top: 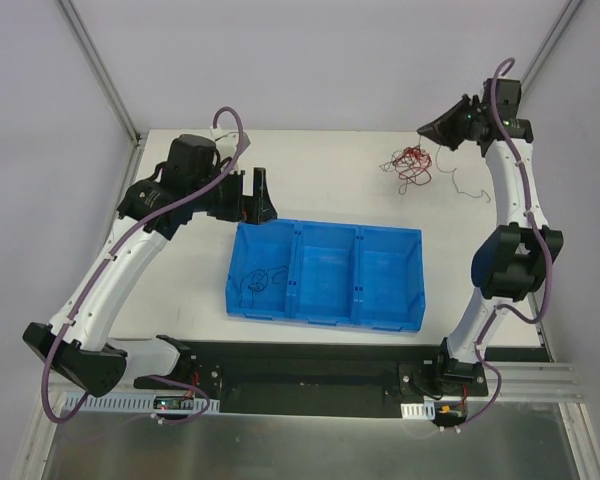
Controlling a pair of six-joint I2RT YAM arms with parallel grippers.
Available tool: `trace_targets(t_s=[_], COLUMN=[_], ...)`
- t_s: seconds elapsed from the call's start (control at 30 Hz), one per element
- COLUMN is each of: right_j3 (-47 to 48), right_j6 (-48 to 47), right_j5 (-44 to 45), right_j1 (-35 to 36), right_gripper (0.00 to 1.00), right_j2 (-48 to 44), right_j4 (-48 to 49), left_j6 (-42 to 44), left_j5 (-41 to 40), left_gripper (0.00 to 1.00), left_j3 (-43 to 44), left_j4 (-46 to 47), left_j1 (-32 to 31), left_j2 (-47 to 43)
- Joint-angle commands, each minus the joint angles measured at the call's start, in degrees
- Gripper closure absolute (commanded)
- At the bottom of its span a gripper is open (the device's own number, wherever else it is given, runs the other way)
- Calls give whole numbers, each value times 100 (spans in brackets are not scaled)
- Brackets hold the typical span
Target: Untangle the cables
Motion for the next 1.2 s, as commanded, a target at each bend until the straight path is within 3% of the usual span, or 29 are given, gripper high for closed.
trace_targets(t_s=[0.0, 0.3, 0.47, 0.77, 0.9, 1.0, 1.17], right_j3=[121, 315, 403, 376, 465, 465, 474], right_j6=[1583, 2725, 2981, 3051, 3095, 3122, 3139], right_j5=[-697, -1074, -1215, -1365, -1470, -1549, -1576], right_j1=[90, 662, 926, 1242, 1313, 1348, 1348], right_gripper=[99, 100, 100, 100, 100, 100, 100], right_j2=[-349, -182, -199, -226, -164, -199, -322], right_j4=[1092, 1875, 2069, 2096, 2034, 2025, 2008], left_j6=[-452, -1876, -1869, -1587, -1333, -1043, -1095], left_j5=[443, 1762, 1981, 2334, 2282, 2316, 2404], left_gripper=[9, 13, 19, 31, 22, 20, 40], left_j3=[364, 1023, 1734, 3361, 3415, 3362, 3353], left_j4=[446, 2879, 3900, 4218, 4235, 4297, 4499], left_j1=[103, 138, 138, 138, 68, -37, -99], left_j2=[-30, 1410, 2526, 4206, 4453, 4602, 4874])
